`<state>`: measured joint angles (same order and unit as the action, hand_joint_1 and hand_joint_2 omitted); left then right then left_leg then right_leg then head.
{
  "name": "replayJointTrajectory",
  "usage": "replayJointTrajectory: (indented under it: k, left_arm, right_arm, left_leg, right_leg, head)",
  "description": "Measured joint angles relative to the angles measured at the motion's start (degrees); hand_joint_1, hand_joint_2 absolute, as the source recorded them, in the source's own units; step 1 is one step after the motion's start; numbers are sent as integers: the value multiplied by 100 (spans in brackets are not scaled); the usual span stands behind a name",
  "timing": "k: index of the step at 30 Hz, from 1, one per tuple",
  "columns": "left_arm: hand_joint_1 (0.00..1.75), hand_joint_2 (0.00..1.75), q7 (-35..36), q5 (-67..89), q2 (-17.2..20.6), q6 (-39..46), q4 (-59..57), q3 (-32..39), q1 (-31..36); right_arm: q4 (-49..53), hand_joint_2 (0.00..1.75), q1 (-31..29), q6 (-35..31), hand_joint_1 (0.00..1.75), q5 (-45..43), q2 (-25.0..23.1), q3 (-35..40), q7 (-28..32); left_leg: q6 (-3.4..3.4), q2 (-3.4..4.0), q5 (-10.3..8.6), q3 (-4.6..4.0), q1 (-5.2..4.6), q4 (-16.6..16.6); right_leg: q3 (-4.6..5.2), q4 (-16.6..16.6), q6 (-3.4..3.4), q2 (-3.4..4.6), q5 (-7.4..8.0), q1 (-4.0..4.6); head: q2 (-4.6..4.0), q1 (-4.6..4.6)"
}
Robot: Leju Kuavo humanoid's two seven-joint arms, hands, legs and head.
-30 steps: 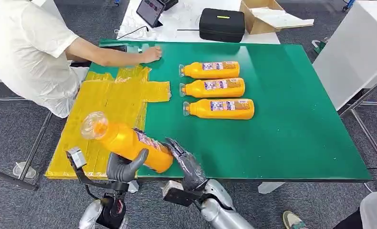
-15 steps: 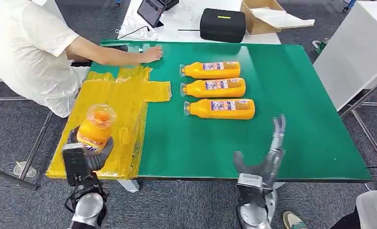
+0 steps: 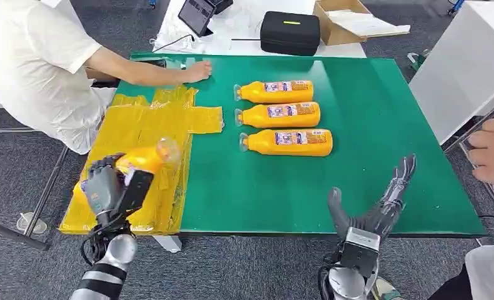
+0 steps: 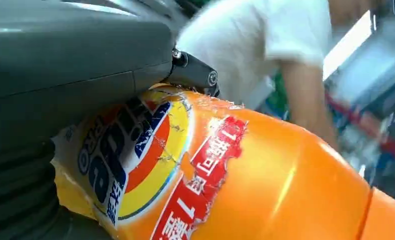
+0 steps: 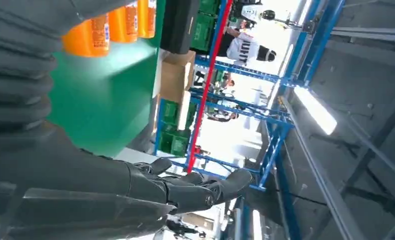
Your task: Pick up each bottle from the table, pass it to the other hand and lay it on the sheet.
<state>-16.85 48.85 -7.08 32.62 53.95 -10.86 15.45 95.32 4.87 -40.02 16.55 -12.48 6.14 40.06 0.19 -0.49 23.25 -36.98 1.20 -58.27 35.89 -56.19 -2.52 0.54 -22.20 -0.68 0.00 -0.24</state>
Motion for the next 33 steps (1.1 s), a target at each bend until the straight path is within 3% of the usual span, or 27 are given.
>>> replayJointTrajectory:
  k: [4,6,7,8,11,16,17,24,28,33]
  left_arm:
    - [166,175,-4,17,123,-215,-605,-140,199]
    - [112,175,-107,4,177,-449,-821,-182,284]
    - [65,175,-188,-67,208,-726,-936,-212,348]
    - [61,175,-236,-147,238,-939,-1011,-230,419]
    - [24,175,-278,-8,352,-1288,-1267,-335,645]
    - [24,175,-463,151,483,-1360,-1664,-559,814]
    - [0,175,-470,157,488,-1360,-1682,-571,822]
    - [0,175,-349,313,573,-1402,-1942,-750,911]
    - [0,175,277,444,590,-1849,-2090,-835,1076]
    - [0,175,490,422,612,-2458,-2268,-844,1314]
  right_arm:
    - [-134,175,-6,0,0,-24,0,59,0]
    - [-186,175,-8,0,0,-75,4,90,0]
    - [-225,175,-20,0,0,-118,7,111,0]
    - [-261,175,-33,0,0,-158,11,133,0]
    - [-400,175,-107,0,0,-256,55,287,0]
    - [-610,175,-190,0,0,-304,114,529,0]
    - [-632,175,-194,0,0,-306,118,546,0]
    - [-805,175,-237,0,0,-389,188,697,0]
    - [-916,175,-279,0,0,-424,225,749,0]
    - [-1045,175,-337,0,0,-442,265,855,0]
  left_leg:
    - [0,0,0,-1,0,0]
    - [-1,0,1,-1,0,0]
    - [-1,-5,1,-2,0,0]
    - [-1,-11,1,-1,0,0]
    - [-3,-14,1,3,0,2]
    - [-12,-9,-6,12,0,2]
    - [-12,-9,-6,12,0,2]
    - [-12,-4,-7,16,0,2]
    - [-12,-6,-7,17,0,2]
    - [-14,-10,-5,46,0,5]
  right_leg:
    - [2,-1,0,0,0,0]
    - [3,-1,0,0,-1,0]
    - [1,-1,0,-1,-2,0]
    - [-3,-1,0,-5,-3,0]
    - [-9,-6,2,-6,-7,0]
    - [-9,-8,6,-5,0,0]
    - [-9,-8,7,-5,0,0]
    - [-7,-10,19,-4,9,1]
    - [-12,-11,19,-5,8,2]
    - [-45,-10,21,-5,3,2]
  head:
    - [0,0]
    - [0,0]
    - [0,2]
    - [0,-2]
    - [0,2]
    - [2,0]
    - [2,0]
    - [0,0]
    - [0,-2]
    - [0,0]
